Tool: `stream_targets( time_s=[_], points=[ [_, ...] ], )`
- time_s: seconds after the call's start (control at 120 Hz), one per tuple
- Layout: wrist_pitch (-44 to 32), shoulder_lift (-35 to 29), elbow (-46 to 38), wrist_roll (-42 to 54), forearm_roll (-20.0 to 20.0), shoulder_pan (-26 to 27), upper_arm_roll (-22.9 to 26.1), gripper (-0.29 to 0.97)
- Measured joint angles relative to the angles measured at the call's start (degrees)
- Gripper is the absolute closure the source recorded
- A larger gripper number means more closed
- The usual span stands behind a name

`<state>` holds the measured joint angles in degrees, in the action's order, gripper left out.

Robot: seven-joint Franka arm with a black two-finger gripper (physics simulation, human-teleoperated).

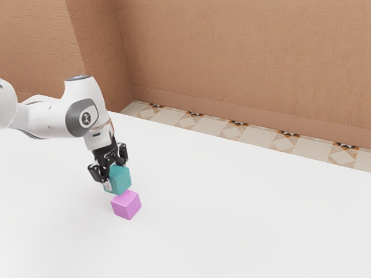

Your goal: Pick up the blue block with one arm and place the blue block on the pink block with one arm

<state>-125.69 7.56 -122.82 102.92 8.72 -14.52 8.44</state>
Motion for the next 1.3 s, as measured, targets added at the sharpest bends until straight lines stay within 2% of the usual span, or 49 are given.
stream_targets(
  time_s=[0.342,0.517,0.675,0.775,0.892,0.975,1.033,1.192,1.3],
  points=[
    [-0.1,-0.2,-1.7,-7.2,-0.1,1.0,0.3,0.31],
    [0.1,-0.2,-1.9,-9.4,-0.6,1.2,1.4,0.15],
    [0.3,-0.6,-1.9,-10.9,-0.8,1.1,1.5,0.07],
    [0.5,-2.8,-1.9,-11.7,-0.8,1.0,1.8,0.05],
    [2.7,-8.8,-2.0,-12.4,-0.8,1.4,2.3,0.03],
    [6.6,-14.6,-1.5,-12.9,-0.9,2.0,2.4,0.02],
    [11.3,-16.9,2.0,-13.4,-1.2,2.3,2.3,0.01],
    [29.6,-17.6,22.1,-19.1,-7.3,5.4,1.9,0.01],
    [37.6,-17.6,27.0,-24.4,-10.2,5.1,1.5,0.0]
  ],
)
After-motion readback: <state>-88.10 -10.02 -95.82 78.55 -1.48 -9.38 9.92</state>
